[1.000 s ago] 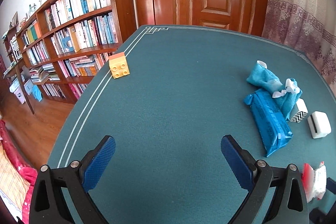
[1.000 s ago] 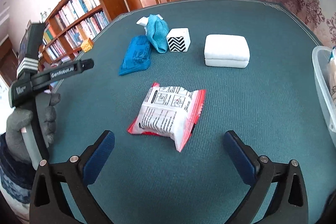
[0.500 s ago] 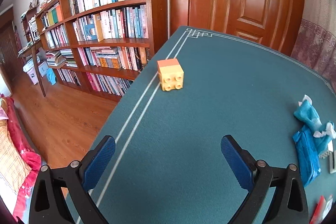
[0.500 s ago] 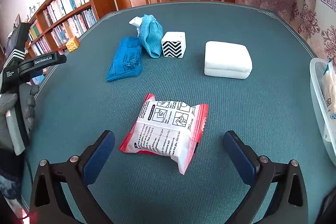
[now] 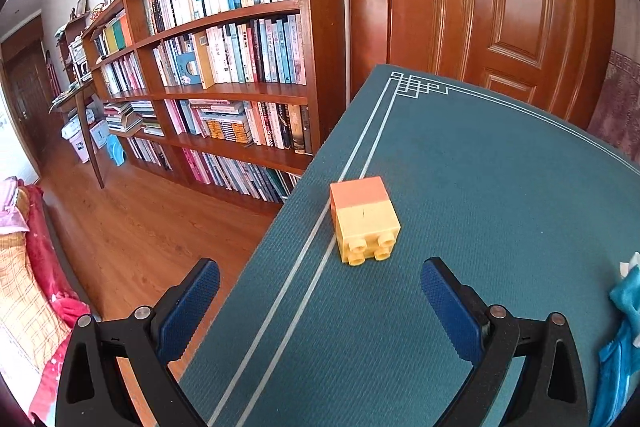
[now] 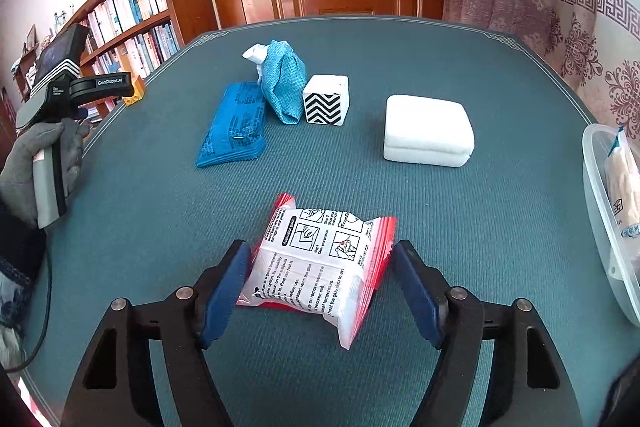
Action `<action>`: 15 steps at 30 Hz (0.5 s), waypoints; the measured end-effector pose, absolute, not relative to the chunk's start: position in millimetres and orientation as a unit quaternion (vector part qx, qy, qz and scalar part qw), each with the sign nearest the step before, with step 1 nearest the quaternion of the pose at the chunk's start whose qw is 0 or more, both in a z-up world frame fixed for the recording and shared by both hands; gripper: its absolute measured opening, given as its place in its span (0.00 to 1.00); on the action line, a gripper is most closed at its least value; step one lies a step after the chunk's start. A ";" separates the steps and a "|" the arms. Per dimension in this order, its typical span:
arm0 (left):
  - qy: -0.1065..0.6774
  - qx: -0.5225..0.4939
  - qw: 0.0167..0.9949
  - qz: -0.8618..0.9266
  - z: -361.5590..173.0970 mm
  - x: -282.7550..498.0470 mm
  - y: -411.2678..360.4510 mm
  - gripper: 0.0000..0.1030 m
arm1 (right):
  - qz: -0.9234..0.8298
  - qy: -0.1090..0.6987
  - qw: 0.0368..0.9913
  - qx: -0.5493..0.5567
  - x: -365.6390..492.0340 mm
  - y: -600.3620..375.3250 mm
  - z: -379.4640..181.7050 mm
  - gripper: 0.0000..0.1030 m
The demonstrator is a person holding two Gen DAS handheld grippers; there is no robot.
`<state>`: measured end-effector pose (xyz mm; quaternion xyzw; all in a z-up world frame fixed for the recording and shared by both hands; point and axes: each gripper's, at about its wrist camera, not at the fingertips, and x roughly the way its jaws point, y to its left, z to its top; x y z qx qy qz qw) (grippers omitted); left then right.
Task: Organize objects
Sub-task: 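Approach the red-white packet with the right gripper while the left approaches the orange block, then grasp the red-white packet with the right gripper while the left grasps the orange block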
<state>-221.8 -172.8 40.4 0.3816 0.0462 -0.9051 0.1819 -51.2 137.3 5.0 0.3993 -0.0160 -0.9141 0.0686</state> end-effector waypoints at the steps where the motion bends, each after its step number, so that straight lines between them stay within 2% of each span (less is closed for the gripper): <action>1: 0.049 0.383 0.184 -0.904 39.6 -226.0 -174.9 0.99 | -0.914 -0.016 0.069 0.399 -51.1 137.0 5.0 0.72; 3: 0.062 0.384 0.188 -0.902 38.0 -231.7 -180.1 0.99 | -0.914 -0.018 0.070 0.399 -50.8 137.0 5.3 0.72; 9: 0.074 0.394 0.187 -0.897 33.8 -245.0 -185.6 0.89 | -0.914 -0.018 0.074 0.398 -50.5 136.7 4.8 0.72; 11: 0.072 0.398 0.186 -0.895 32.3 -248.4 -185.1 0.84 | -0.914 -0.017 0.074 0.398 -50.7 136.7 4.6 0.72; 13: 0.075 0.405 0.181 -0.893 29.9 -251.9 -185.9 0.71 | -0.914 -0.016 0.074 0.398 -50.8 135.9 4.3 0.72; 15: 0.081 0.406 0.176 -0.893 29.2 -253.2 -187.3 0.65 | -0.914 -0.015 0.075 0.398 -50.6 135.6 4.1 0.72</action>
